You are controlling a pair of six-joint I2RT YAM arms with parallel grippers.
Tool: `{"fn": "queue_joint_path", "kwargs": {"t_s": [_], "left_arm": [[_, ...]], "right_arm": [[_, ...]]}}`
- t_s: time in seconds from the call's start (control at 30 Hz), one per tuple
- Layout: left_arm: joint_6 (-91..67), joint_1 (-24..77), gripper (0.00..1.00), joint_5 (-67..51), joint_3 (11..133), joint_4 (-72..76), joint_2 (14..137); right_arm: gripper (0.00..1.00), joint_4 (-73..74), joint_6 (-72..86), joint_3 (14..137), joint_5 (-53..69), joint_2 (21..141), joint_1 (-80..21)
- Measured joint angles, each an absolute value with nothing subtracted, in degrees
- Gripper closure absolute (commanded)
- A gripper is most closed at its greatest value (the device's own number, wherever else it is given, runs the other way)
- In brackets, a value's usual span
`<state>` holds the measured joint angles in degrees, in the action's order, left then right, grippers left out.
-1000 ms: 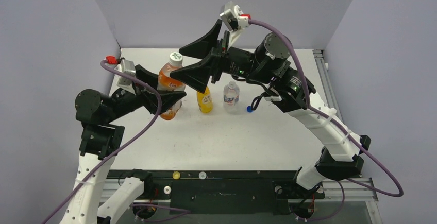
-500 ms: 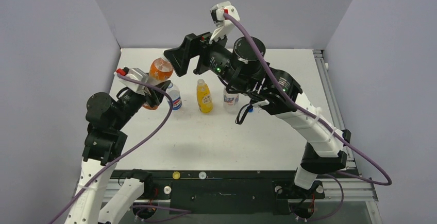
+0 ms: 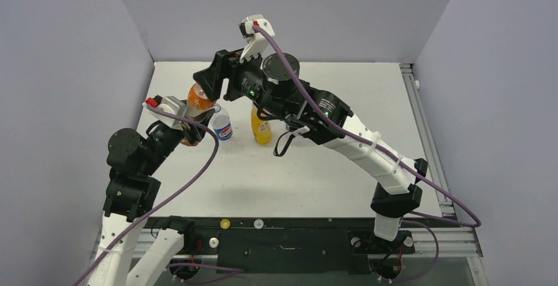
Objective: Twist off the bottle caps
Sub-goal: Unscrew the bottle cap from the plastic bottle.
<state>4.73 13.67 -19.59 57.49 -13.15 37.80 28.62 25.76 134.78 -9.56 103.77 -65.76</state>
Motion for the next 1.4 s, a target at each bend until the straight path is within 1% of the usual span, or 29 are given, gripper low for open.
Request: {"fn": "queue_joint_path", "kwargs": {"t_s": [0.1, 0.17, 0.2, 0.23, 0.27, 0.3, 0.33, 0.37, 0.43, 0.53, 0.6, 0.83, 1.0, 1.03, 1.1, 1.13, 1.17, 1.2, 1.27, 1.3, 1.37, 1.4], "left_arm": [[4.1, 13.7, 1.00, -20.0, 57.5, -13.1, 37.7], [3.6, 13.7, 1.00, -20.2, 57.5, -13.1, 37.7], [3.4, 13.7, 1.00, -20.2, 57.5, -13.1, 37.7], [3.2, 13.7, 1.00, -20.4, 57.5, -13.1, 37.7], [3.0, 13.7, 1.00, -20.4, 57.5, -13.1, 37.7], [2.7, 13.7, 1.00, -20.6, 57.5, -13.1, 37.7], [2.4, 13.7, 1.00, -20.8, 57.5, -13.1, 37.7], [2.1, 13.7, 1.00, -21.0, 57.5, -13.1, 37.8], [1.1, 13.7, 1.00, -21.3, 57.5, -13.0, 37.8], [-0.9, 13.6, 1.00, -23.0, 57.6, -13.2, 38.4], [-2.2, 13.3, 1.00, -26.7, 57.9, -13.6, 39.0], [-13.0, 13.4, 1.00, -42.6, 58.5, -9.5, 40.6], [-26.4, 13.8, 1.00, -55.8, 60.4, -0.3, 43.9], [-28.6, 13.8, 1.00, -57.8, 60.8, 1.3, 44.8], [-31.8, 13.8, 1.00, -60.9, 61.1, 4.0, 46.2], [-33.0, 13.8, 1.00, -62.0, 61.1, 5.1, 46.6], [-34.1, 13.8, 1.00, -62.8, 61.1, 5.9, 46.8], [-35.0, 13.8, 1.00, -63.0, 61.1, 6.5, 46.8], [-35.4, 13.8, 1.00, -62.6, 61.0, 6.8, 46.5], [-34.4, 13.9, 1.00, -61.3, 60.8, 6.3, 45.8], [-31.4, 13.8, 1.00, -57.6, 60.2, 4.9, 44.3], [-29.0, 13.9, 1.00, -55.0, 59.7, 3.9, 43.0]], "right_arm": [[0.49, 28.2, 26.7, 134.7, -9.0, 104.7, -65.3], [0.55, 28.0, 27.1, 134.6, -8.6, 104.9, -65.1], [0.62, 27.9, 27.4, 134.5, -8.4, 104.9, -64.9], [0.71, 27.8, 27.6, 134.5, -8.2, 104.9, -64.8], [0.76, 27.5, 27.8, 134.5, -7.9, 104.9, -64.8], [0.85, 27.1, 28.1, 134.5, -7.2, 104.9, -64.5], [0.89, 26.9, 28.1, 134.5, -7.0, 104.9, -64.4], [0.95, 26.9, 28.1, 134.5, -6.8, 104.9, -64.4], [1.00, 26.5, 28.0, 134.3, -5.6, 104.9, -64.0], [1.00, 24.9, 27.5, 132.6, -3.2, 104.4, -63.2], [1.00, 24.3, 26.5, 130.7, -0.6, 103.3, -62.5], [1.00, 19.6, 21.3, 118.7, 13.7, 92.9, -60.1], [1.00, 14.7, 20.3, 114.9, 25.2, 88.3, -58.2], [0.98, 14.0, 20.3, 114.6, 27.1, 88.0, -57.7], [0.72, 13.1, 20.3, 114.3, 29.9, 87.7, -57.0], [0.37, 12.9, 20.3, 114.3, 30.9, 87.7, -56.7], [0.29, 12.8, 20.3, 114.3, 31.5, 87.7, -56.6], [0.23, 13.0, 20.2, 114.3, 31.6, 87.7, -56.6], [0.20, 14.5, 19.2, 114.6, 30.6, 87.7, -57.3], [0.20, 16.0, 18.4, 115.0, 28.1, 87.8, -58.2], [0.19, 18.9, 16.9, 116.4, 21.5, 88.0, -60.3], [0.19, 20.3, 16.2, 117.3, 16.3, 88.1, -62.1]]}}
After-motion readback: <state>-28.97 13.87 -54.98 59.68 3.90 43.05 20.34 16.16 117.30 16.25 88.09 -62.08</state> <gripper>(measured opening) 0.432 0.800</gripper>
